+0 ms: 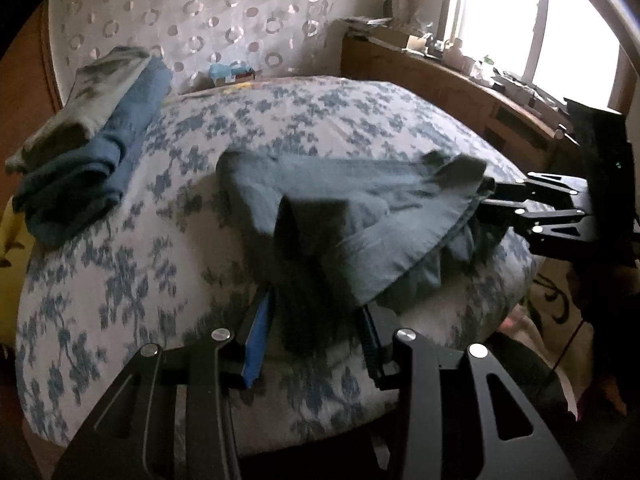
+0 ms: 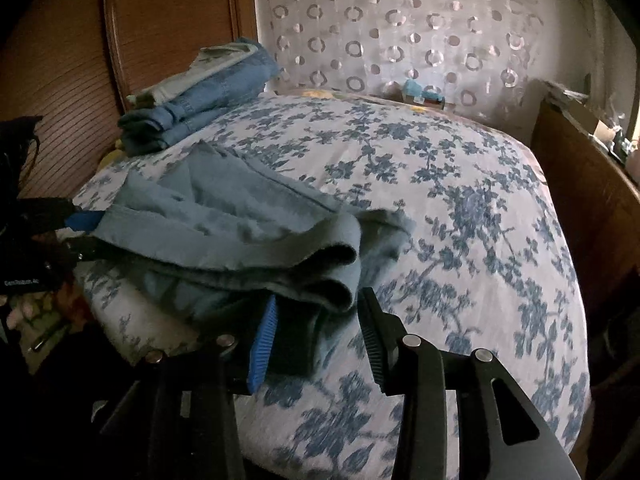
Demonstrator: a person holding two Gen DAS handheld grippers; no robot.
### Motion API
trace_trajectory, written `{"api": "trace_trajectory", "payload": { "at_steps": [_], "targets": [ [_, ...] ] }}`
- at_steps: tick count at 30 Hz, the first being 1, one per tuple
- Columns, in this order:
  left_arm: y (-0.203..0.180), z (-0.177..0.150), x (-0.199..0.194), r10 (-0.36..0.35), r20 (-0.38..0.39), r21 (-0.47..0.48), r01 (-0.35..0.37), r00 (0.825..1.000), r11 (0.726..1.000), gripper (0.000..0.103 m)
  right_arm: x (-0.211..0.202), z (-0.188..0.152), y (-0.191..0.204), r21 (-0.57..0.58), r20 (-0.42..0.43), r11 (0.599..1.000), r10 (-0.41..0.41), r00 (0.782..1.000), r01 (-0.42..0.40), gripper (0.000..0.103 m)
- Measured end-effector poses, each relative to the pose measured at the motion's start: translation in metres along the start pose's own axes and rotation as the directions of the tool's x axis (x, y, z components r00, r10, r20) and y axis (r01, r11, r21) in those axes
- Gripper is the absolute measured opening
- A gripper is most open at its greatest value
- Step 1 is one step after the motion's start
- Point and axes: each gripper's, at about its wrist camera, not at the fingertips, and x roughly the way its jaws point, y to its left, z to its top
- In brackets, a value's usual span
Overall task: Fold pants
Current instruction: 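Lift the gripped edge with both tools and fold it over again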
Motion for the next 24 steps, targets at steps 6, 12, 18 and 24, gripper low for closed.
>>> {"api": "trace_trajectory", "payload": {
  "at_steps": [6,12,18,24],
  "targets": [
    [0.008,0.025,0.014,0.014,0.003,0.002,-0.014,1.000,1.000,0.041,0.016,0.021,-0.006,-0.004,0.002,1.000,-0.005,1.000,0.005,0.042],
    [0.025,0.056,0.010,0.031,0.041,-0.050,-0.029,0.999,0.998,0.041,0.031,0.045,-0.023,0.059,0.024,0.998,-0.003,1.000,0.002,0.042],
    [0.020,0.066,-0.009,-0.009,0.087,-0.043,0.013,0.996,0.999,0.041,0.040,0.055,-0.030,0.103,0.036,0.995,0.004,0.999,-0.007,0.042],
    [0.009,0.062,-0.028,-0.052,0.135,-0.045,0.059,0.989,0.997,0.041,0.041,0.053,-0.033,0.120,0.045,0.993,-0.001,0.999,-0.004,0.042]
  ]
}}
